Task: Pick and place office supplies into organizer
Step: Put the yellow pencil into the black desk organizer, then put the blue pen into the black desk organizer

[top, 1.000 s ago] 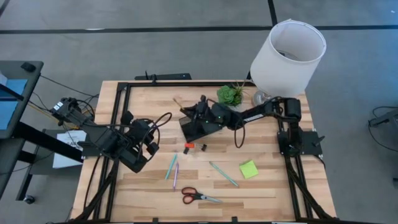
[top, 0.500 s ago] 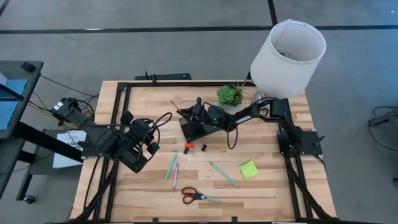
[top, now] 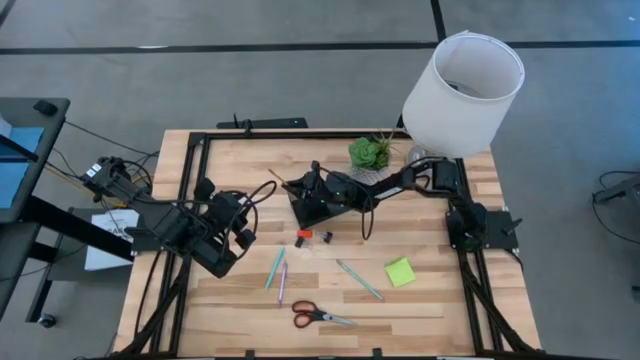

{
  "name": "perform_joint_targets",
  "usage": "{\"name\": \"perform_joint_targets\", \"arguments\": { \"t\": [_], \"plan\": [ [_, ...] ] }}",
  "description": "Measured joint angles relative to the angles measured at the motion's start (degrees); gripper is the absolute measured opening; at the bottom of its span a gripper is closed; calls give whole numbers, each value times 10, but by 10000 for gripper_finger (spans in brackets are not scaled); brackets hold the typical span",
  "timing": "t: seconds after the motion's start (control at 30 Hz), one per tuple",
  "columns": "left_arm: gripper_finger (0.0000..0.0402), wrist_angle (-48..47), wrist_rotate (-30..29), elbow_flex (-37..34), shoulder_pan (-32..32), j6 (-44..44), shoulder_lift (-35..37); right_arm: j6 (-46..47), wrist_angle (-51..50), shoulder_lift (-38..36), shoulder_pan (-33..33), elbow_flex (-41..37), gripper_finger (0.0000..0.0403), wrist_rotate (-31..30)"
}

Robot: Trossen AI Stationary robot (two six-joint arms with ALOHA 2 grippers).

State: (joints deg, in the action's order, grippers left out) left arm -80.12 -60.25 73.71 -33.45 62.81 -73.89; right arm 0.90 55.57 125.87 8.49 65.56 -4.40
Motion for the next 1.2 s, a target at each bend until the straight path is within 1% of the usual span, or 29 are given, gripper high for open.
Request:
{"name": "perform_joint_targets", "arguments": {
  "t": [0.37, 0.47, 0.6, 0.73, 0.83, 0.93, 1.03, 1.13, 1.2],
  "plan": [
    [128, 0, 0, 0, 0, 0, 0, 5, 0, 0, -4, 0, 66, 0],
    [128, 0, 1, 0, 0, 0, 0, -8, -1, 0, -7, 0, 75, -2],
    [128, 0, 2, 0, 0, 0, 0, -13, 21, 0, -10, -1, 87, -2],
    [128, 0, 20, 0, 0, 5, 0, -32, 28, -20, -15, -1, 97, -2],
    [128, 0, 36, 0, 0, 14, 0, -62, -5, -47, -23, -1, 102, -3],
    [128, 0, 67, 0, 0, 15, 0, -95, -60, -84, -35, -1, 103, -4],
    [128, 4, 118, -5, 0, 38, -4, -120, -124, -129, -53, -1, 102, -3],
    [128, 40, 178, -35, 0, 56, -4, -129, -197, -176, -73, -1, 102, -2],
    [128, 73, 214, -64, 0, 73, -4, -118, -238, -204, -83, -1, 102, -2]
  ]
}}
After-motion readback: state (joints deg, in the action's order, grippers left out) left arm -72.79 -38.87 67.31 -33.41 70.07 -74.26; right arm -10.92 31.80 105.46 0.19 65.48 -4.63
